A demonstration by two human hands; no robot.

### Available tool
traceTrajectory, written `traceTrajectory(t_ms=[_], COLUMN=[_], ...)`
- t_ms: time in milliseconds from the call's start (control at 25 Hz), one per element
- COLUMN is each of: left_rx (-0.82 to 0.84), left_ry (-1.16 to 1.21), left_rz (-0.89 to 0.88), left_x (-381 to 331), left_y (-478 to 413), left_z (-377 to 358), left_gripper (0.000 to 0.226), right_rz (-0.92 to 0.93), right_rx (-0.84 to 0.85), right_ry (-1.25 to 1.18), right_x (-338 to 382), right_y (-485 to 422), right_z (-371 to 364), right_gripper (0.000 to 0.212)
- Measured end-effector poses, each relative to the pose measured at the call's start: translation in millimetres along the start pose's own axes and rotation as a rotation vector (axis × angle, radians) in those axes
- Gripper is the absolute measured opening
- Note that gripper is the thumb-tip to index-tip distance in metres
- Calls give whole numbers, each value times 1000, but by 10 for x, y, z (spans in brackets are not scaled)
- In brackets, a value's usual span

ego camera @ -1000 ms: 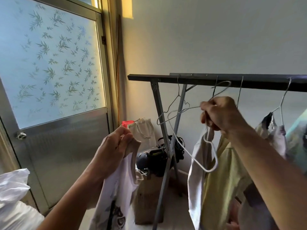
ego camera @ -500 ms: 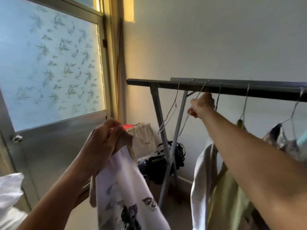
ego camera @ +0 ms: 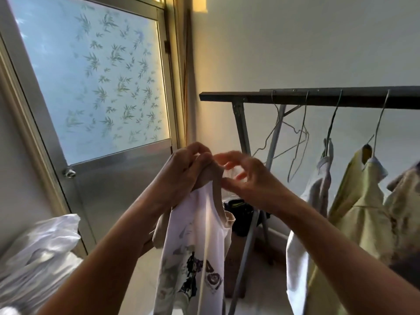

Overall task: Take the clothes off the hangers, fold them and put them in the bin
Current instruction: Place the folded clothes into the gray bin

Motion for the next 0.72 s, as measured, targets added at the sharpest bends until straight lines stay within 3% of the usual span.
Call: traceTrajectory(t_ms=[80, 160, 280, 360, 480, 600, 720], left_rx=[11, -8, -36, 39, 162, 36, -88], left_ry=[11, 26, 162, 295, 388, 330, 222], left_rz=[-10, 4, 108, 242, 312, 280, 229], left_x=[-18, -46, -76, -57, -94, -109, -61], left_y=[8, 29, 127, 233, 373, 370, 344], left_z=[27, 66, 130, 156, 124, 163, 241], left_gripper=[17, 17, 23, 36, 30, 21, 26], right_rz=[-6, 17, -13, -6, 28, 27, 18], right_rx=[133, 63, -58, -92, -122, -144, -64], right_ry=[-126, -281, -398, -427, -372, -344, -294], right_x=[-56, -22, 68, 146, 228, 258, 222], right_y=[-40, -42, 14, 33, 47, 62, 72], right_z=[-154, -124, -96, -71, -55, -51, -22], right_gripper=[27, 13, 16, 15, 16, 15, 5])
Point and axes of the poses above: each hand's wrist, its own y-axis away from the middle knuckle, its own z-axis out of the back of the hand, x = y × z, the point moved 6 cm from there along -y, towards the middle knuckle, and after that the axes turned 13 degrees about -z, right-handed, at the moved point
